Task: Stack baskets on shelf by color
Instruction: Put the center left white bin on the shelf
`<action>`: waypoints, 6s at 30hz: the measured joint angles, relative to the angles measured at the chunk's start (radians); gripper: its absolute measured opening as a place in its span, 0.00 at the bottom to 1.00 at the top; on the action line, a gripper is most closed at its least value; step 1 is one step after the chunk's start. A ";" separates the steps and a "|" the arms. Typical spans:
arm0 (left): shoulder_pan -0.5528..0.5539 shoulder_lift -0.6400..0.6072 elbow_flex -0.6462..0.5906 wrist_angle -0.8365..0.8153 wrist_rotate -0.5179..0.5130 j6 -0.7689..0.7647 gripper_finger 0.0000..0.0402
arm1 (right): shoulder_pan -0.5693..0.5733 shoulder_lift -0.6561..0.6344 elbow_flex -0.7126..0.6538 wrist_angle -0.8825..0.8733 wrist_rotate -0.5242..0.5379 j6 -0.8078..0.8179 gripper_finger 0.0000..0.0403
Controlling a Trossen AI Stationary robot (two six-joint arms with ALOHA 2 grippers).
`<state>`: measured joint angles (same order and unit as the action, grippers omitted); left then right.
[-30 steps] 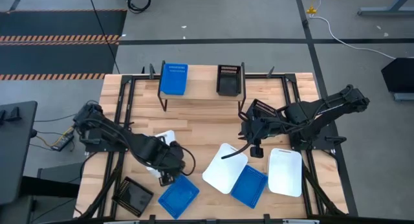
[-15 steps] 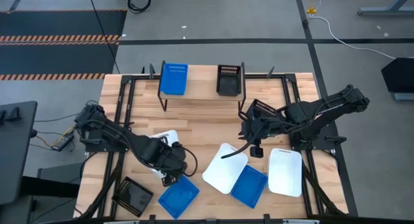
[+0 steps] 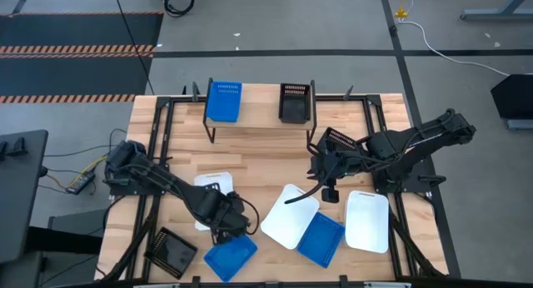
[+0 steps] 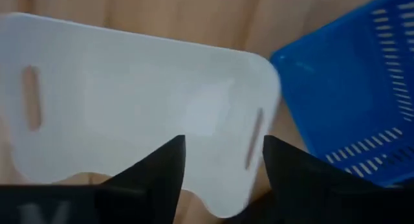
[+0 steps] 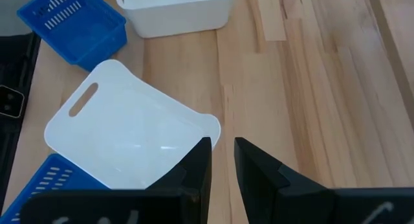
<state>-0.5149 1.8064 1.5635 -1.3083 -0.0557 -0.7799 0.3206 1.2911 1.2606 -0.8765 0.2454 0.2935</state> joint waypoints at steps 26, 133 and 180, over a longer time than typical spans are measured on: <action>-0.032 0.111 -0.124 0.171 0.085 0.071 0.48 | 0.063 0.000 0.000 0.000 0.013 0.038 0.19; 0.838 0.109 0.531 0.010 -0.082 1.079 0.26 | 0.090 0.000 0.000 -0.034 0.053 0.077 0.19; 0.838 0.279 0.531 0.100 -0.157 0.946 0.20 | 0.090 -0.001 0.000 -0.038 0.053 0.044 0.19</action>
<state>0.3233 2.0857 2.0941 -1.2086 -0.2131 0.1662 0.4103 1.2903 1.2602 -0.9150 0.2981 0.3370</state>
